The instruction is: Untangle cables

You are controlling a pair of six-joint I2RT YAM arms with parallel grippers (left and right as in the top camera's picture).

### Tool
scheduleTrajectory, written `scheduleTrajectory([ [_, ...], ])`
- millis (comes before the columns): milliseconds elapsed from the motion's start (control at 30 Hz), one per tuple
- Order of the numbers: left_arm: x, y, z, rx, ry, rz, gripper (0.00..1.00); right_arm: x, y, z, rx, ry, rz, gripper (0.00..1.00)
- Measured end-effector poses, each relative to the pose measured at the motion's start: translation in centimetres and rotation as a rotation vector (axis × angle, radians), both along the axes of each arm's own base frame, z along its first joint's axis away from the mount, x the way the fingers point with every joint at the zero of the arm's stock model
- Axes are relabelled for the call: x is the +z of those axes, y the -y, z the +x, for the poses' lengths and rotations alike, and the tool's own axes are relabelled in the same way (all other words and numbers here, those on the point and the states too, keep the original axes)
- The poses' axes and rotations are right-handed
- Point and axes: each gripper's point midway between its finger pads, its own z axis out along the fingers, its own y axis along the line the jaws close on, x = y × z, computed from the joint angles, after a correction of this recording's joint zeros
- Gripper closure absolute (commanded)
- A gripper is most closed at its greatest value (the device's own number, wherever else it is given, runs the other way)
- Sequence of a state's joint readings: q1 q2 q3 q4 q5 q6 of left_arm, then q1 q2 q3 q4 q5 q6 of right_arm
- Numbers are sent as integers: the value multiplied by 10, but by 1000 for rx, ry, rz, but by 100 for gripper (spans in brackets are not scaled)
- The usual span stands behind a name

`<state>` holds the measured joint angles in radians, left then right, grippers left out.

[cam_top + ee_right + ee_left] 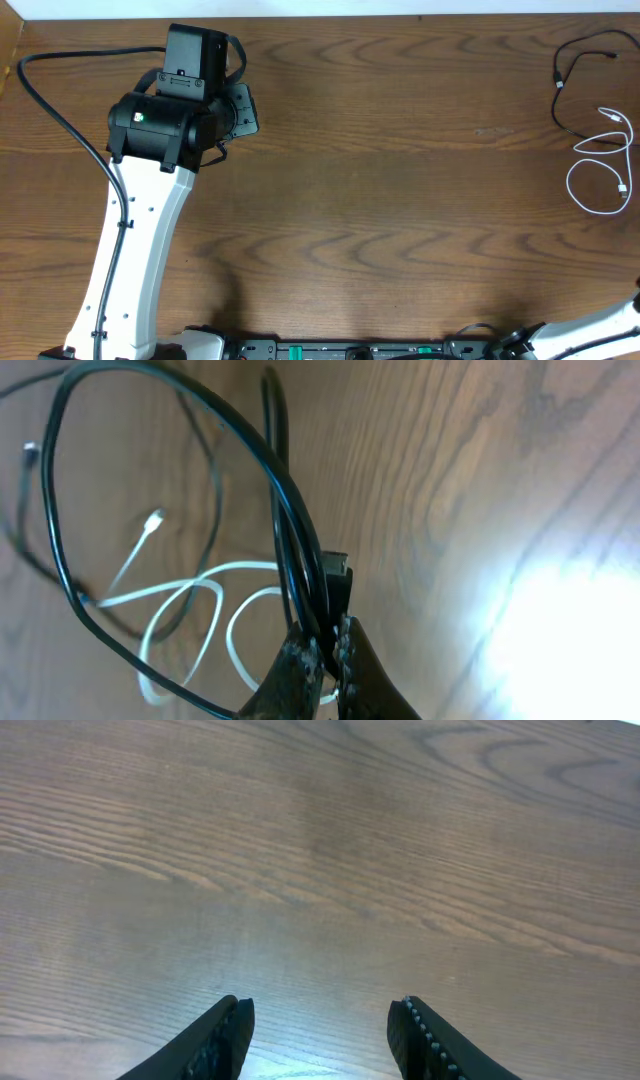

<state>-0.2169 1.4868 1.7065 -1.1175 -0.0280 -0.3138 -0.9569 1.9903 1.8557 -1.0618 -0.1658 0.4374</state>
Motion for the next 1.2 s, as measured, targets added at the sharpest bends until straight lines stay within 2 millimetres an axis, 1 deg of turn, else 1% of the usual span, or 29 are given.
scheduleTrajectory([
  [33, 0, 0, 0, 0, 0, 0, 51, -6, 3, 3, 4, 4, 4, 83],
  [67, 0, 0, 0, 0, 0, 0, 51, -11, 4, 7, 19, 16, 11, 69],
  [100, 0, 0, 0, 0, 0, 0, 51, -14, 5, 12, 38, 33, 13, 61],
  [133, 0, 0, 0, 0, 0, 0, 51, -15, 6, 17, 52, 51, 13, 51],
  [167, 0, 0, 0, 0, 0, 0, 51, -15, 6, 21, 70, 68, 14, 33],
  [200, 0, 0, 0, 0, 0, 0, 51, -15, 5, 23, 78, 78, 17, 12],
  [233, 0, 0, 0, 0, 0, 0, 51, -14, 4, 24, 85, 84, 22, 4],
  [267, 0, 0, 0, 0, 0, 0, 51, -14, 2, 24, 87, 84, 27, 2],
  [367, 0, 0, 0, 0, 0, 0, 51, -17, -4, 16, 75, 58, 56, 2],
  [433, 0, 0, 0, 0, 0, 0, 51, -12, -6, 13, 71, 58, 60, 2],
  [500, 0, 0, 0, 0, 0, 0, 51, 1, -9, 13, 74, 84, 51, 3],
  [533, 0, 0, 0, 0, -1, 0, 51, 10, -12, 14, 82, 106, 42, 3],
  [567, 0, 0, 0, 0, -1, 0, 47, 21, -16, 16, 94, 132, 36, 4],
  [667, 0, 2, -1, -6, -3, -8, 40, 60, -39, 21, 144, 199, 9, 2],
  [700, 0, 3, -1, -8, -4, -15, 36, 73, -51, 23, 170, 216, -1, 2],
  [767, 0, 5, -1, -15, -6, -22, 33, 100, -84, 30, 254, 243, -26, 2],
  [800, 0, 5, -1, -15, -6, -25, 24, 110, -100, 34, 302, 253, -39, 1],
  [867, 0, 5, -1, -20, -6, -24, 0, 127, -136, 41, 405, 261, -62, 1],
  [900, 0, 6, -1, -18, -7, -28, 2, 136, -159, 45, 470, 264, -72, 1],
  [933, 0, 6, -1, -18, -8, -31, 2, 141, -178, 46, 521, 255, -81, 1],
  [967, 0, 6, -1, -18, -7, -33, 2, 144, -191, 44, 559, 239, -89, 1],
  [1000, 0, 6, -1, -18, -8, -33, 2, 147, -210, 42, 611, 224, -100, 1],
  [1067, -1, 7, -2, -21, -9, -35, 2, 155, -238, 37, 703, 200, -131, 1],
  [1200, -1, 7, -3, -21, -14, -35, 2, 164, -283, 22, 844, 171, -161, 1],
])
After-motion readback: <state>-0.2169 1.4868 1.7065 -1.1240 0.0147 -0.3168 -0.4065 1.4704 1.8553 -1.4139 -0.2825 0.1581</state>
